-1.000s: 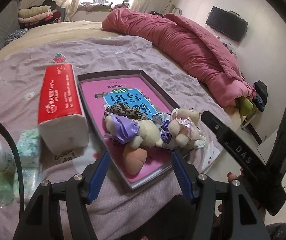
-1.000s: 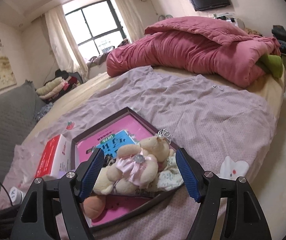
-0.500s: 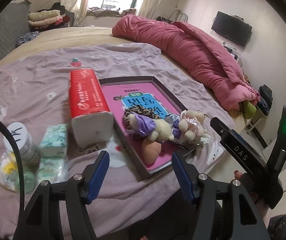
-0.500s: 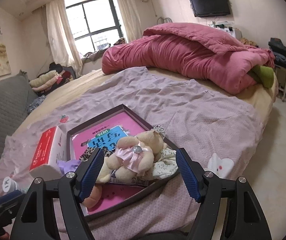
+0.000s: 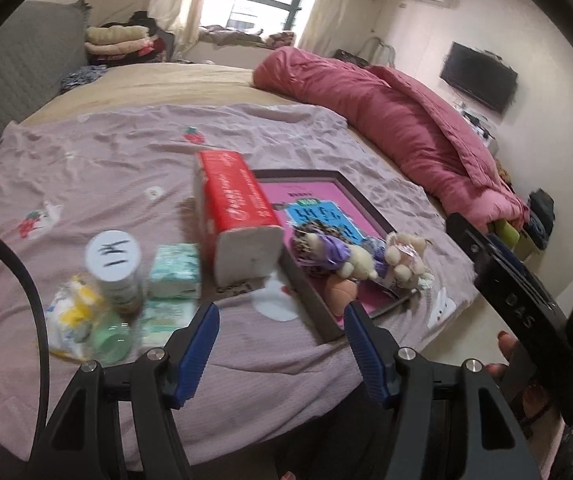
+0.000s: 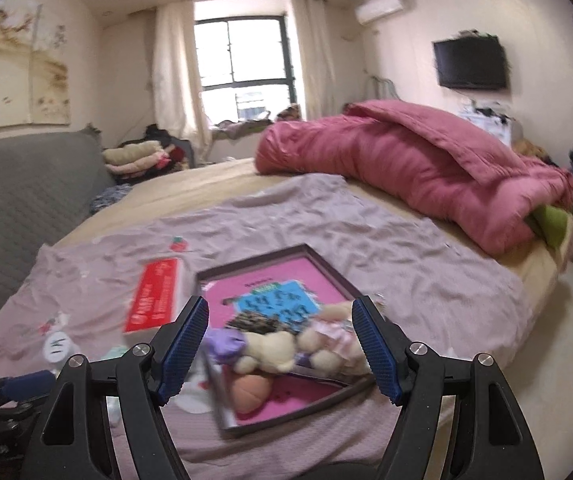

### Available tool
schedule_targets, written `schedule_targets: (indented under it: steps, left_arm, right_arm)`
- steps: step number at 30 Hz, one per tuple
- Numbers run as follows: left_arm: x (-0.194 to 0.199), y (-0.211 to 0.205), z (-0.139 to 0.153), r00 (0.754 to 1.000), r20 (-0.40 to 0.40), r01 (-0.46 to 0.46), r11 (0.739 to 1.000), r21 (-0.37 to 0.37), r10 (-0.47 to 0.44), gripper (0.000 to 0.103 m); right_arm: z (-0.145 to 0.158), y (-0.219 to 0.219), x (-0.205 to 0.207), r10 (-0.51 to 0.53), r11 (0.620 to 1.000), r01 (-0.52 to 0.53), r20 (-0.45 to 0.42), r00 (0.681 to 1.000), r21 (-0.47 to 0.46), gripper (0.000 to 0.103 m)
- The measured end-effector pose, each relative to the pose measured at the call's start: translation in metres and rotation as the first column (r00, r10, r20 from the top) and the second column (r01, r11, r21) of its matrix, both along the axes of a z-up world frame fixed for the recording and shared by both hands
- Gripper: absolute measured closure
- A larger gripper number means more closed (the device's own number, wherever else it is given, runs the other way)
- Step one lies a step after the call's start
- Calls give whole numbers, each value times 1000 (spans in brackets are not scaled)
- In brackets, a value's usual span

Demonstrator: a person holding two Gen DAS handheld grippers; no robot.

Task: Organize soft objects
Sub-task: 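Move both grippers back toward the remaining items on the bed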

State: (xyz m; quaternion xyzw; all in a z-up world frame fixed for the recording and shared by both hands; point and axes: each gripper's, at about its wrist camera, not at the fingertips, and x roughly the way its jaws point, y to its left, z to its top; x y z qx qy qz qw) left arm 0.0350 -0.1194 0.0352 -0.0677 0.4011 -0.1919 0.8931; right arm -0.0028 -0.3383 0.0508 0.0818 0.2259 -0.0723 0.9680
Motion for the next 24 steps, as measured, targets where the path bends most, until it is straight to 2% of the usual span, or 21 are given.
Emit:
schedule_targets:
  steps: [4,11,18,24]
  left_arm:
    - [-3,23,3,999,14,-50,999,9,49,39]
    - [-5,60,4,994,8,-112,994,-5,112,39]
    - [-6,91,4,986,14,-166,986,-18,166,39]
    - [-7,131,-3,970,16,-242,970,-9,242,39]
  right_arm:
    - [14,24,-3,68,998,-68,25,997,-15,28]
    - [24,56,1,134,991,-134,3,991,-2,28]
    - [26,81,4,177,984,-177,-18,984,-19,28]
    - [21,102,12,233,972,-233,-58,971,9,28]
